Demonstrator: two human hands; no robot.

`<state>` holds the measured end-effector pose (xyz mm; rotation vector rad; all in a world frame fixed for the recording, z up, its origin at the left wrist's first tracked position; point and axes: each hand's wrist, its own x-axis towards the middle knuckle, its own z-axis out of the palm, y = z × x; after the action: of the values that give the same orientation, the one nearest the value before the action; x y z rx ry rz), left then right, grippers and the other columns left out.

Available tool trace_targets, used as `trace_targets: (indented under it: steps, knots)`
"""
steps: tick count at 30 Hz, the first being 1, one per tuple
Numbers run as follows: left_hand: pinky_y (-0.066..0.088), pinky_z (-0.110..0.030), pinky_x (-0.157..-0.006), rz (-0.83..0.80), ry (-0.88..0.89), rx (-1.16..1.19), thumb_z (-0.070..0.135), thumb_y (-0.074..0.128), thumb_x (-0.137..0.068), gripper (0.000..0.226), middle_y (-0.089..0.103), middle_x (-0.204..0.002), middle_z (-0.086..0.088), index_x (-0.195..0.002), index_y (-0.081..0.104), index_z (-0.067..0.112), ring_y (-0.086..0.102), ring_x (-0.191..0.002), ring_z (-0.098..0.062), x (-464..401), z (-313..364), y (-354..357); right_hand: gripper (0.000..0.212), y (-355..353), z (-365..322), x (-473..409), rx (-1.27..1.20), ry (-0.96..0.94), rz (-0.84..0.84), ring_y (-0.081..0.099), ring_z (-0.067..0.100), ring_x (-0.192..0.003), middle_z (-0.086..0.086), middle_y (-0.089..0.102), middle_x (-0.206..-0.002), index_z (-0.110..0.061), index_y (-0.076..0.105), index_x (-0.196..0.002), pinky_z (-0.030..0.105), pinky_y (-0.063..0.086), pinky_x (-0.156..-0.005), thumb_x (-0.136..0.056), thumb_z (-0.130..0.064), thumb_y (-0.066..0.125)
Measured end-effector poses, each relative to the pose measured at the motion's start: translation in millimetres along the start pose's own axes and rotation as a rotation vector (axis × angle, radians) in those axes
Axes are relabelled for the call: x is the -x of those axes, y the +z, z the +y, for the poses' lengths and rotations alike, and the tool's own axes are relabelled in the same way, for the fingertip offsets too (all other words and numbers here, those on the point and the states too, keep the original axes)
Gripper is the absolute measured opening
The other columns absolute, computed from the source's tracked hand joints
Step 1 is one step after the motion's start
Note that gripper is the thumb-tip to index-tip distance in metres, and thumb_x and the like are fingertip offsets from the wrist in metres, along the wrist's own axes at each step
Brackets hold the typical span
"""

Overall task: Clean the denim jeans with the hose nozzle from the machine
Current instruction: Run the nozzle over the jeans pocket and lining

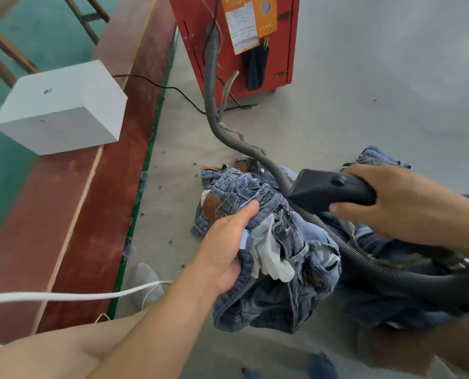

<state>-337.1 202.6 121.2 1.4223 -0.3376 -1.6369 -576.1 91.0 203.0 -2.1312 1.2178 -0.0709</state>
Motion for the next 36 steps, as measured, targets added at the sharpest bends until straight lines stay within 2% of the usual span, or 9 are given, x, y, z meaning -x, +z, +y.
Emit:
trace_targets:
  steps: [2, 4, 8, 13, 19, 24, 28, 31, 36]
  knots:
    - [0.043, -0.058, -0.114, -0.047, -0.016, -0.010, 0.045, 0.064, -0.098, 0.041, 0.073, -0.124, -0.016, -0.117, 0.078, 0.011, 0.067, -0.119, -0.037, 1.0, -4.7, 4.0, 0.017, 8.3, -5.3, 0.6, 0.020, -0.016, -0.067, 0.063, 0.001, -0.063, -0.026, 0.065, -0.080, -0.046, 0.056, -0.087, 0.023, 0.044, -0.053, -0.080, -0.059, 0.064]
    - [0.042, -0.057, -0.115, -0.088, -0.029, -0.002, 0.048, 0.066, -0.095, 0.047, 0.072, -0.126, -0.017, -0.120, 0.076, 0.009, 0.066, -0.121, -0.037, 1.6, -8.2, 3.1, 0.020, 19.3, -11.9, -6.5, 0.039, -0.025, -0.023, 0.062, 0.001, -0.062, -0.014, 0.065, -0.073, -0.039, 0.056, -0.087, 0.018, 0.040, -0.048, -0.082, -0.056, 0.065]
    - [0.043, -0.054, -0.115, -0.118, -0.024, 0.058, 0.046, 0.064, -0.094, 0.045, 0.070, -0.131, -0.014, -0.121, 0.076, 0.013, 0.065, -0.124, -0.034, 5.6, -4.7, 5.0, 0.022, 9.5, -7.2, -12.1, 0.049, 0.026, 0.116, 0.059, 0.007, -0.054, -0.007, 0.064, -0.069, -0.035, 0.056, -0.090, 0.026, 0.040, -0.051, -0.087, -0.054, 0.066]
    - [0.046, -0.052, -0.113, -0.112, -0.026, 0.060, 0.047, 0.058, -0.099, 0.049, 0.069, -0.132, -0.015, -0.127, 0.073, 0.011, 0.064, -0.125, -0.033, 6.5, -2.1, 7.7, 0.019, 10.4, -7.5, 4.2, 0.054, -0.018, -0.060, 0.063, 0.000, -0.063, -0.017, 0.067, -0.076, -0.044, 0.056, -0.087, 0.021, 0.047, -0.050, -0.080, -0.060, 0.064]
    - [0.050, -0.051, -0.109, -0.124, -0.020, 0.027, 0.044, 0.060, -0.096, 0.050, 0.070, -0.129, -0.018, -0.125, 0.072, 0.005, 0.066, -0.122, -0.037, 8.7, -8.1, 11.8, 0.019, 7.9, -13.7, -14.4, 0.000, 0.056, 0.145, 0.059, 0.005, -0.054, -0.007, 0.063, -0.067, -0.033, 0.056, -0.091, 0.026, 0.039, -0.050, -0.090, -0.048, 0.068]
    - [0.050, -0.051, -0.109, -0.113, -0.009, 0.015, 0.044, 0.058, -0.098, 0.047, 0.070, -0.130, -0.016, -0.125, 0.073, 0.009, 0.066, -0.121, -0.035, 8.5, -5.0, 11.3, 0.019, 14.6, -13.2, -4.0, -0.027, 0.040, 0.014, 0.061, 0.003, -0.059, -0.010, 0.065, -0.069, -0.037, 0.057, -0.090, 0.019, 0.042, -0.049, -0.088, -0.049, 0.071]
    - [0.049, -0.058, -0.108, -0.062, -0.026, 0.128, 0.037, 0.058, -0.100, 0.043, 0.070, -0.128, -0.021, -0.122, 0.073, 0.002, 0.066, -0.121, -0.041, 9.5, -6.7, 18.3, 0.039, 29.8, -16.9, -9.6, -0.271, 0.176, 0.272, 0.060, 0.006, -0.067, -0.011, 0.064, -0.078, -0.028, 0.055, -0.097, 0.026, 0.042, -0.056, -0.082, -0.050, 0.083]
    - [0.046, -0.062, -0.108, -0.025, -0.081, 0.321, 0.027, 0.052, -0.105, 0.041, 0.067, -0.131, -0.026, -0.134, 0.063, 0.000, 0.062, -0.124, -0.045, 10.4, 0.2, 24.8, 0.048, 36.5, -14.2, -0.5, -0.421, 0.226, 0.295, 0.057, 0.001, -0.059, -0.010, 0.062, -0.072, -0.029, 0.056, -0.088, 0.026, 0.041, -0.055, -0.066, -0.051, 0.093]
    - [0.061, -0.056, -0.084, -0.014, -0.163, 0.502, 0.022, 0.047, -0.107, 0.045, 0.063, -0.132, -0.032, -0.143, 0.052, -0.004, 0.061, -0.124, -0.047, 13.4, 2.0, 39.4, 0.088, 69.5, -17.3, 7.2, -0.377, 0.245, 0.216, 0.060, -0.013, -0.079, -0.024, 0.058, -0.099, -0.031, 0.044, -0.131, 0.013, 0.044, -0.063, -0.063, -0.049, 0.097]
